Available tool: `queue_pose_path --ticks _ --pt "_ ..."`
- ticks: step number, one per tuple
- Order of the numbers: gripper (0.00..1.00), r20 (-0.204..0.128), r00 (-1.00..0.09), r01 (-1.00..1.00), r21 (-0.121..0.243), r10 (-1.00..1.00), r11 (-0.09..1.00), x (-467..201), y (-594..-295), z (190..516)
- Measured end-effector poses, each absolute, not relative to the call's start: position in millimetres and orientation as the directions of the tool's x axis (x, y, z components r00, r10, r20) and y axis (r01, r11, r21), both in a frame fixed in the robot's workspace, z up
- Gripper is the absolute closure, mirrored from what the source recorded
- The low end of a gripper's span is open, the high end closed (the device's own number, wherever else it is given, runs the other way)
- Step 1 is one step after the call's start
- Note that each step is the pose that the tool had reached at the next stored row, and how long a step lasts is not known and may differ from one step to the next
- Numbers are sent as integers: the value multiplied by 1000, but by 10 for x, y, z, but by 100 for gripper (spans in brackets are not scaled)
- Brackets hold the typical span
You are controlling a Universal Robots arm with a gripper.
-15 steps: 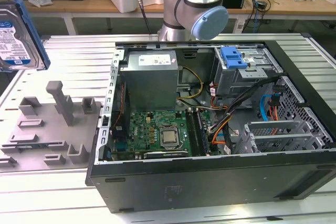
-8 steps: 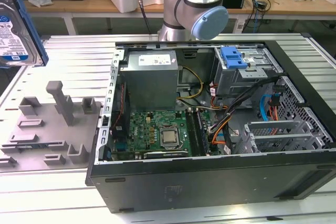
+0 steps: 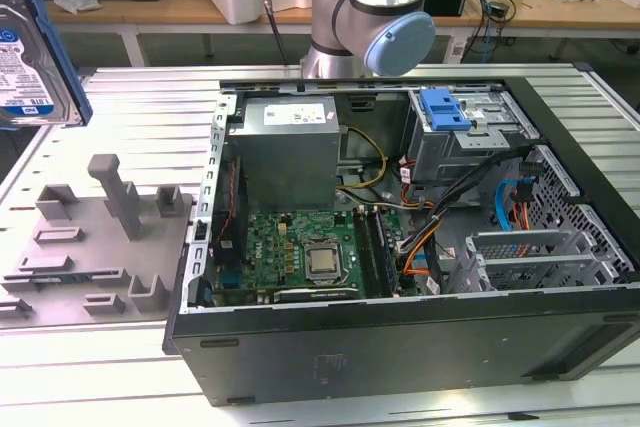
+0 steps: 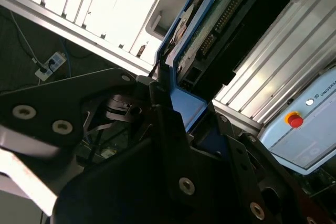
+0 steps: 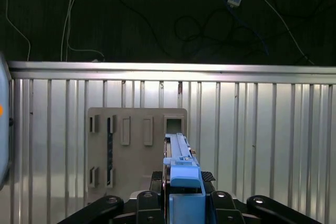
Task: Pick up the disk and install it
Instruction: 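Pick up the disk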
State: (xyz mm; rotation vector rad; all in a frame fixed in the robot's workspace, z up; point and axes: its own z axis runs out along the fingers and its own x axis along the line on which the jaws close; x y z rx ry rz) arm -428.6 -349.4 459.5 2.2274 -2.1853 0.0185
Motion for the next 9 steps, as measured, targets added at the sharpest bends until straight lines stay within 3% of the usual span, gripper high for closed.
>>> queue_pose_path --ticks 9 --pt "63 23 19 -1000 7 -1000 -19 -4279 -3493 4676"
